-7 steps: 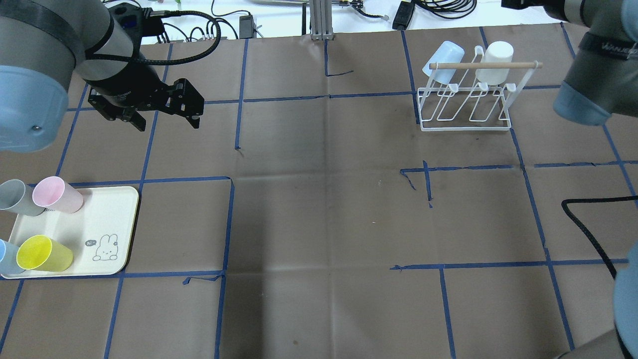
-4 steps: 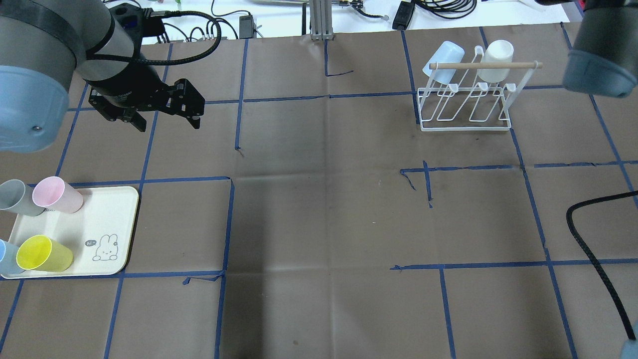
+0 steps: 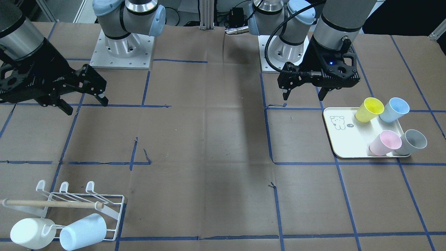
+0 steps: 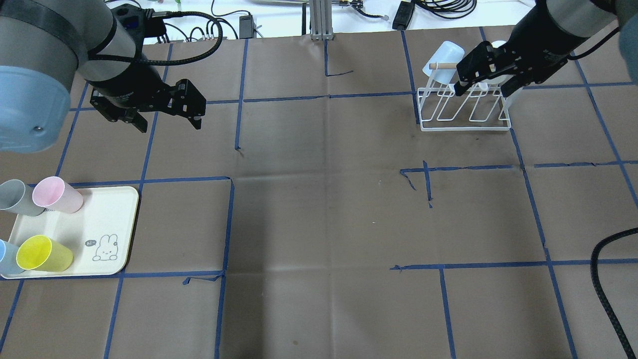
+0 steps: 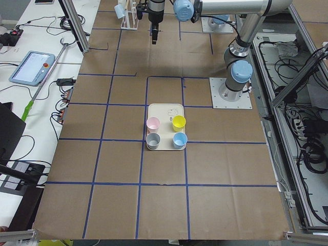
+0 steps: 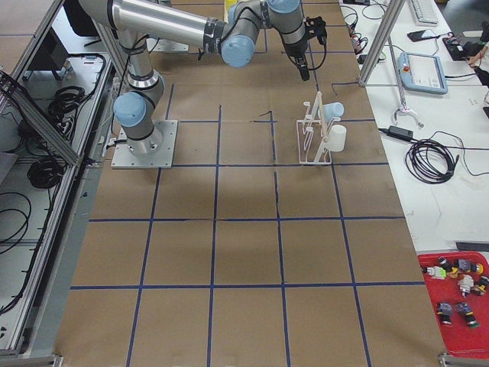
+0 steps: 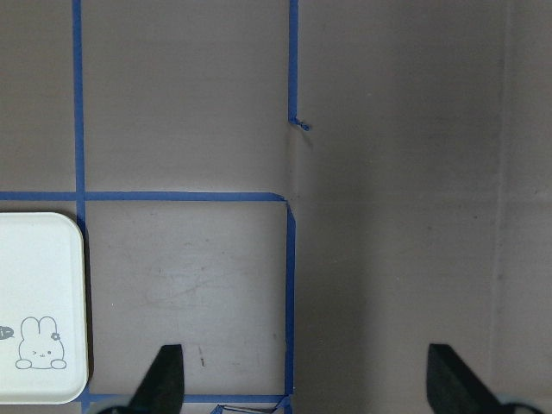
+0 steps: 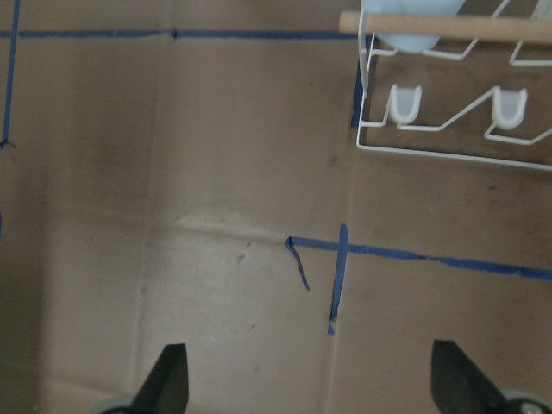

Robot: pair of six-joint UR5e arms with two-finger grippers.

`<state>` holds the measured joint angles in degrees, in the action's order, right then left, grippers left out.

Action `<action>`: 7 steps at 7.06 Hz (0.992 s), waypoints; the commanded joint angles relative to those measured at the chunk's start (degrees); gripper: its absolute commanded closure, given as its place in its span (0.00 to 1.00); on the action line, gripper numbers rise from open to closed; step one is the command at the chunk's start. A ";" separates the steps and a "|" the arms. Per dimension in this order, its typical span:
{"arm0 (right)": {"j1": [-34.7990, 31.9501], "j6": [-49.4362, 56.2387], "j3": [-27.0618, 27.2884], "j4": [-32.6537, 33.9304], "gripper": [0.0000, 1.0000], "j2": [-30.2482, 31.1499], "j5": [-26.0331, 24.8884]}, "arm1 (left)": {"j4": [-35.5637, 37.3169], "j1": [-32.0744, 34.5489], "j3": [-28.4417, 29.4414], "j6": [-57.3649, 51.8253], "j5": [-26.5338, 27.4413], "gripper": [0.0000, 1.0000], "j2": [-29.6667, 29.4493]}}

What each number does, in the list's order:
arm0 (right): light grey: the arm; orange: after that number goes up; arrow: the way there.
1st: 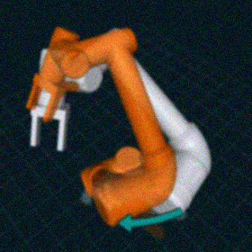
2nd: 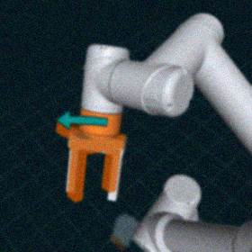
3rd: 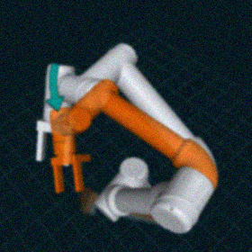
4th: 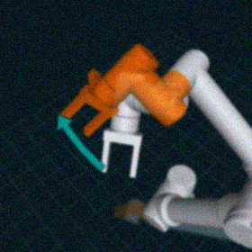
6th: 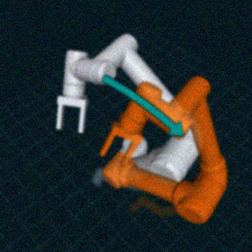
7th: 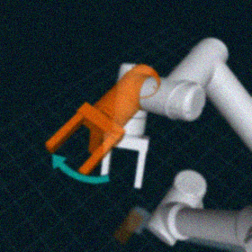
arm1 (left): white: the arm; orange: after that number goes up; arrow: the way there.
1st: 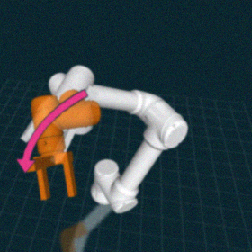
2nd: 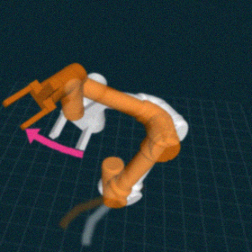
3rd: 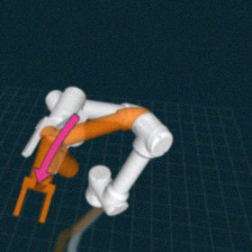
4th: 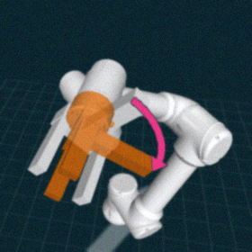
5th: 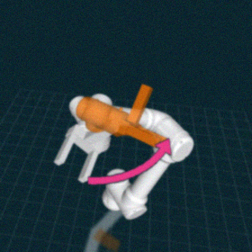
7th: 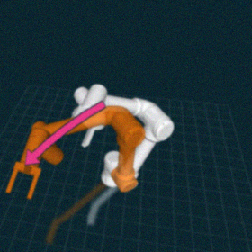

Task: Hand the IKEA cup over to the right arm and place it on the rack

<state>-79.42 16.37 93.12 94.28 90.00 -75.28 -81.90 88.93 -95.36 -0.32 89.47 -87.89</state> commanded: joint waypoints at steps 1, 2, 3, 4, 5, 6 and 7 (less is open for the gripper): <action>-0.91 -1.07 0.22 -3.92 0.00 1.58 -11.23 | -0.01 0.10 0.00 0.05 0.00 0.01 0.00; -1.09 -5.25 -0.13 -3.92 0.00 1.84 -11.03 | -0.01 0.02 0.00 -0.03 0.00 0.01 0.00; -3.26 -8.86 -0.22 -2.97 0.00 1.85 -10.94 | -0.01 0.02 0.00 -0.04 0.09 0.01 0.00; -7.20 -9.07 -0.13 0.26 0.00 1.85 -11.46 | -0.01 0.02 0.00 -0.12 0.00 0.01 0.00; -9.94 -9.51 -0.22 2.47 0.00 1.85 -11.64 | -0.01 0.02 0.09 -0.12 0.09 0.01 -0.09; -10.92 -11.60 -0.22 2.49 0.00 1.93 -12.08 | -0.01 0.02 0.00 -0.21 0.00 0.01 -0.09; -11.28 -13.71 -0.22 2.49 0.00 1.85 -11.47 | -0.01 0.02 0.00 -0.21 0.00 0.01 -0.09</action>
<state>-89.64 5.03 92.92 96.38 91.88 -87.02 -81.92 88.94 -95.34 -0.49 89.50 -87.96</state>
